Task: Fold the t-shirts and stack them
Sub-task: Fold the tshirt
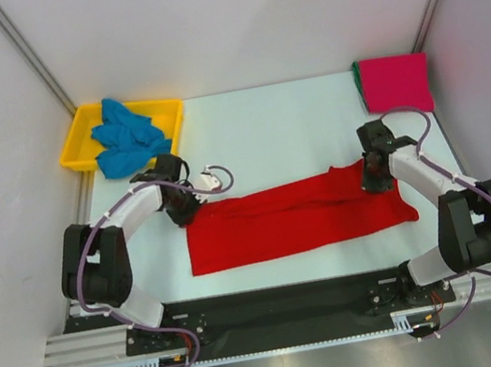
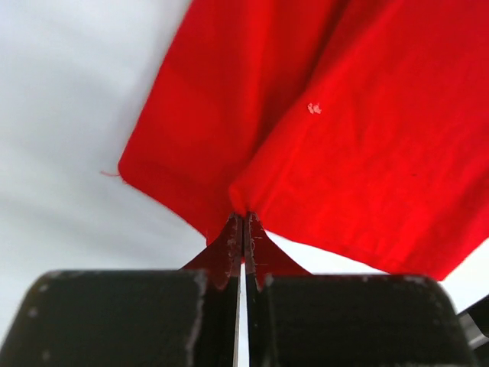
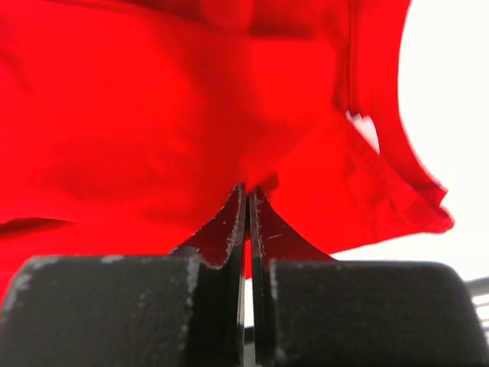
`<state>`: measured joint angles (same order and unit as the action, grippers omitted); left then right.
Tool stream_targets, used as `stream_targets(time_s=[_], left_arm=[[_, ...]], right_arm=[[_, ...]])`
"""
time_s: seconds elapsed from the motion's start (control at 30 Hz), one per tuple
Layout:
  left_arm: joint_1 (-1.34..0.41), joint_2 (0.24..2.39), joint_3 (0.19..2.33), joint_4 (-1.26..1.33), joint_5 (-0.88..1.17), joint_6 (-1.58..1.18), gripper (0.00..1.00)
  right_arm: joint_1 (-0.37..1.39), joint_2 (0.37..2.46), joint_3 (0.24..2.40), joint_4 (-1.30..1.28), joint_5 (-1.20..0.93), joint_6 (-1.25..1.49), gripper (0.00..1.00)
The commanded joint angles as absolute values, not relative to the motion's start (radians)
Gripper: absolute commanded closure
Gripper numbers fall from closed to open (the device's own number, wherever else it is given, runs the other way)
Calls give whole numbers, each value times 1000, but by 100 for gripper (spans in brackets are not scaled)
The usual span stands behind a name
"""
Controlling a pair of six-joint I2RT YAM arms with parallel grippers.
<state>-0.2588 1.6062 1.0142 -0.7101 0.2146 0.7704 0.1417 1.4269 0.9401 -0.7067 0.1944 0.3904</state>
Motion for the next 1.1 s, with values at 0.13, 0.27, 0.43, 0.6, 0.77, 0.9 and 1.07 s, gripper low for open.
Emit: stream_targets(time_s=[0.13,0.27,0.43,0.6,0.77,0.9,1.07], left_arm=[[-299,1545,1016,-703,259,810,100],[-302,1560,1054,-597,177,743,100],[-302,1612,1213,-545,83,692,100],[-316,1588,1191,-607,169,730,99],[-351,1548,1016,-617,190,759,99],[-351,1531,953,-638,181,794,100],[-351,1529,946,-768,230,883,98]], right_arm=[[81,1391,910,-666,219,465,100],[9,1431,991,-640,207,445,100],[-94,1463,1112,-658,190,407,100],[-87,1422,1074,-689,196,419,100],[-86,1333,864,-644,123,488,100],[-86,1338,795,-630,89,529,100],[-86,1356,787,-626,84,534,100]])
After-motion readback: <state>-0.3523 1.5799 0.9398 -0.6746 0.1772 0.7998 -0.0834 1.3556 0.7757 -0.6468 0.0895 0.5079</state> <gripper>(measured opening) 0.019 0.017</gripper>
